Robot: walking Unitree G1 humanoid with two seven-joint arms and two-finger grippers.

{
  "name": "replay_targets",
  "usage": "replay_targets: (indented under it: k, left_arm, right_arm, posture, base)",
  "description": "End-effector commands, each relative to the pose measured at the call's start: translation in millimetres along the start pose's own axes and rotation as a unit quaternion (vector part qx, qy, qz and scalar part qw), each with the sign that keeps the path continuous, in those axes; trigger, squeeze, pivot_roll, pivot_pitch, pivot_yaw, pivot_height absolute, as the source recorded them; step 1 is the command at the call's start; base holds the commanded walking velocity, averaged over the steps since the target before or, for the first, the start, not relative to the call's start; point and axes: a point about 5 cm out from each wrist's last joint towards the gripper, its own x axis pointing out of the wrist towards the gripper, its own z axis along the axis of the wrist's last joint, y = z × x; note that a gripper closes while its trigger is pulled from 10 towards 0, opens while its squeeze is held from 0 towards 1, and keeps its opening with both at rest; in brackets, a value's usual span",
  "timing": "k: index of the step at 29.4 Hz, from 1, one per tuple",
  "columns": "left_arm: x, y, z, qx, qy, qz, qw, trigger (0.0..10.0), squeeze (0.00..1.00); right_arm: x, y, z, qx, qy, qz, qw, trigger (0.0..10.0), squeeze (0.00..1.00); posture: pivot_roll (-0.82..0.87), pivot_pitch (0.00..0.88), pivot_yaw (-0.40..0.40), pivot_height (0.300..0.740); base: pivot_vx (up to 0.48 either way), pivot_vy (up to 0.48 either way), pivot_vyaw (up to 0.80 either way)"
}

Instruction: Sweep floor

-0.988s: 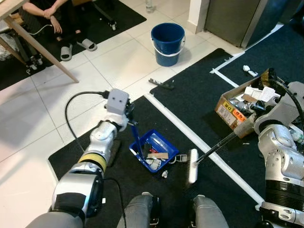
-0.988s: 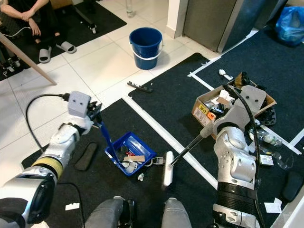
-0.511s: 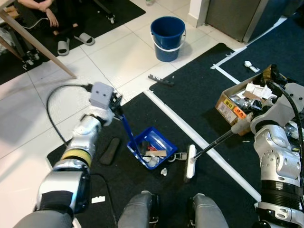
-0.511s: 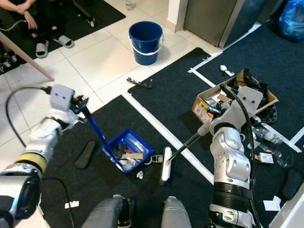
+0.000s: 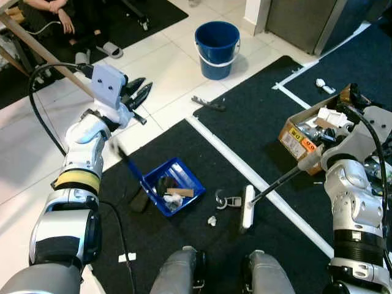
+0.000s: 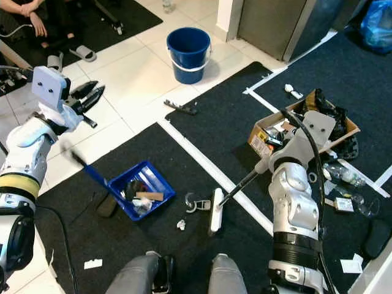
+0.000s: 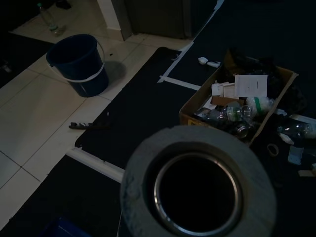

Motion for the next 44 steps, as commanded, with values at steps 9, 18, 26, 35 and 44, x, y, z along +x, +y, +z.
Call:
replay_targets:
  k: [9, 18, 26, 35, 44]
  left_arm:
    - [5.8, -40.3, -8, -0.055, -0.006, -0.116, 0.992, 10.0, 0.0]
    - [9.0, -63.0, -22, -0.082, 0.001, -0.111, 0.99, 10.0, 0.0]
    - [17.5, -82.8, -29, -0.107, 0.003, -0.055, 0.993, 10.0, 0.0]
    - [25.0, -88.4, -32, -0.11, 0.008, 0.095, 0.989, 10.0, 1.0]
    - [29.8, -72.2, -22, -0.114, -0.009, 0.203, 0.972, 10.0, 1.0]
  right_arm:
    - [-1.0, 0.9, 0, 0.006, -0.009, -0.001, 1.0, 10.0, 0.0]
    - [-2.9, 0.5, -2, 0.005, -0.006, 0.001, 1.0, 10.0, 0.0]
    - [0.2, 1.0, 0, 0.004, -0.007, 0.004, 1.0, 10.0, 0.0]
    - [6.1, 3.2, -6, 0.008, -0.001, 0.02, 1.0, 10.0, 0.0]
    - [17.1, -7.4, -2, 0.022, -0.017, 0.015, 1.0, 10.0, 0.0]
  posture:
    - [0.03, 0.12, 0.032, 0.74]
    - [0.02, 0.132, 0.032, 0.74]
    - [0.02, 0.125, 0.027, 0.74]
    - [0.03, 0.098, 0.03, 0.74]
    - [0.04, 0.047, 0.04, 0.74]
  base:
    - [0.0, 0.0, 0.0]
    - [0.0, 0.0, 0.0]
    - [0.0, 0.0, 0.0]
    - [0.0, 0.0, 0.0]
    - [0.0, 0.0, 0.0]
